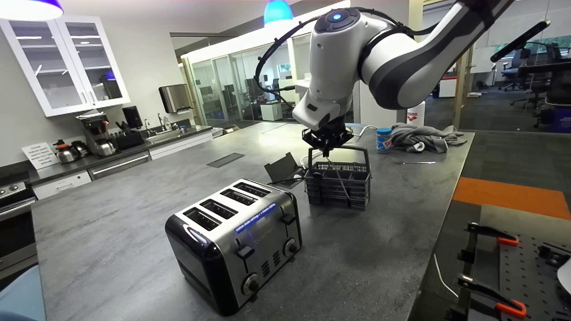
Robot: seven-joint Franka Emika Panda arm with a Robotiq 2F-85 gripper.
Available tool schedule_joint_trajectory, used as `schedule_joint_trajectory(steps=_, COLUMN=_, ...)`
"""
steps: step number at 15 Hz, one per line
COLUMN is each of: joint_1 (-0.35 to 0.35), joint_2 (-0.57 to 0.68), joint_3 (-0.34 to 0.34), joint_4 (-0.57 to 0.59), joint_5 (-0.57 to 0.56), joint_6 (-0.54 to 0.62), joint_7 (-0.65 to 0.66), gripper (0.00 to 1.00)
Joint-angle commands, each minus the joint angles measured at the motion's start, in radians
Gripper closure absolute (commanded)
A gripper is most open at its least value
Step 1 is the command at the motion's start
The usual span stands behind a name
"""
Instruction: Take out one fork from the cutlery box and put it on the right side of the counter, take out another fork from the box and place it on the left side of the counter then take out a spoon from the box and place it in between the two forks
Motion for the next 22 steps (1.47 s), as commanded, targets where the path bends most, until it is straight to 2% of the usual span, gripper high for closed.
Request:
schedule_joint_trajectory(steps=1, joint_1=0.021, joint_2=-0.007, joint_3=0.028, joint_4=0.001, joint_5=0.002, joint_6=-0.137, joint_7=-0.063, gripper=0.99)
schedule_joint_trajectory(steps=5, joint_1=0.024, joint_2=0.029, joint_3=0.039, joint_4=0.004, joint_5=-0.036, joint_6=-0.197, joint_7=-0.076, gripper=0.99)
schedule_joint_trajectory(steps=12, joint_1=0.020, joint_2=0.123, joint_3=0.037, joint_4=-0.001, joint_5=-0.025, joint_6=-0.210, joint_7=-0.107, gripper=0.99)
schedule_joint_trajectory(steps=22, joint_1=0.015, joint_2=0.286, joint_3=0.034, joint_4=0.042, joint_5=-0.068, joint_6=-0.242, joint_7=-0.079, gripper=0.99)
